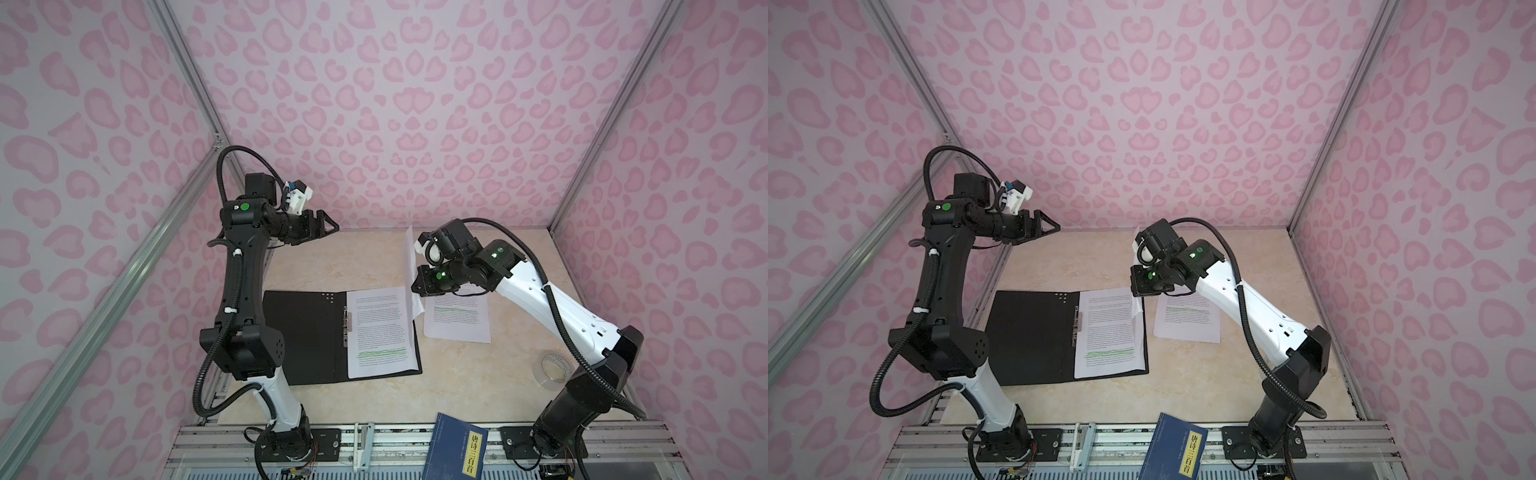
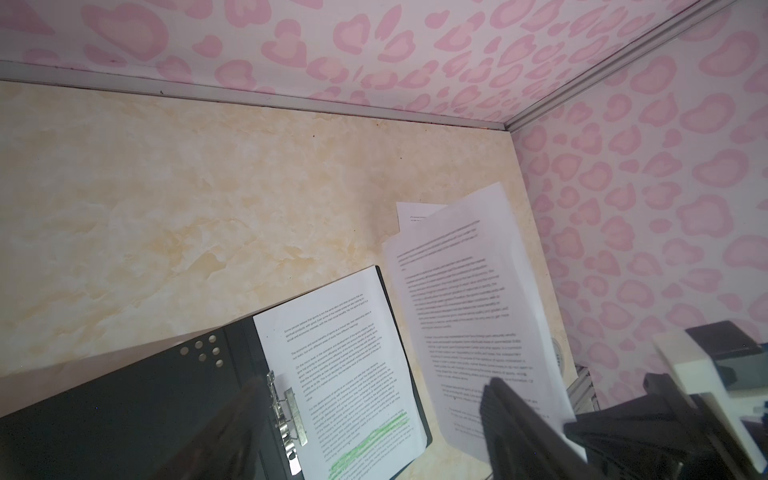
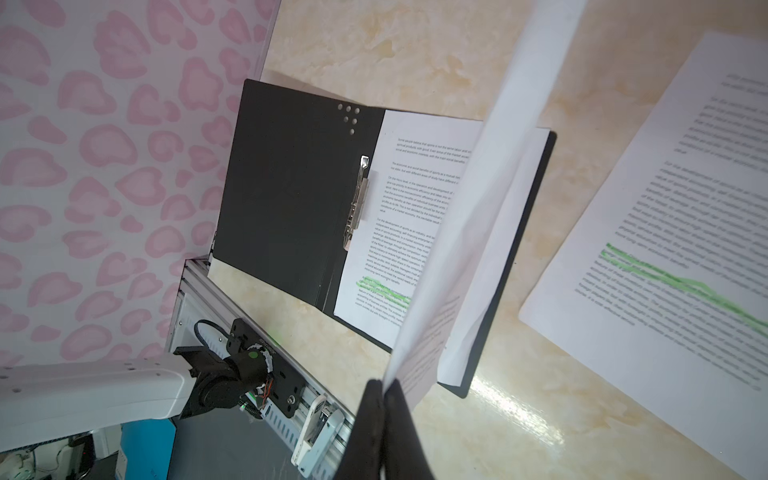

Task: Put the files into the folder
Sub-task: 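Carry the held sheet toward the open folder with the right gripper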

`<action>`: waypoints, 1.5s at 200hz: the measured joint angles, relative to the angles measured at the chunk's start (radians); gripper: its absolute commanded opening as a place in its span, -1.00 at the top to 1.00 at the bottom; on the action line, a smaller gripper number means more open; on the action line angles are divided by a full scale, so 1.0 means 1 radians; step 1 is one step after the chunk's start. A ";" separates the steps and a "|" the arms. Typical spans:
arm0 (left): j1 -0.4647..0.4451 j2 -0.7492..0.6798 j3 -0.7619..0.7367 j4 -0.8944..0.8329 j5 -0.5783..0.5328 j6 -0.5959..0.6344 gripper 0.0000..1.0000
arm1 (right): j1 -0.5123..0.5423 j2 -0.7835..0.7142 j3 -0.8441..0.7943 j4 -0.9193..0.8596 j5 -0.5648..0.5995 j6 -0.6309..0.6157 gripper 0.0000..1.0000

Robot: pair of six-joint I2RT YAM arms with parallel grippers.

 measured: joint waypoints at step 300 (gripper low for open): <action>-0.002 0.011 -0.097 0.005 0.062 -0.011 -0.67 | 0.078 0.059 -0.529 0.392 0.073 0.232 0.79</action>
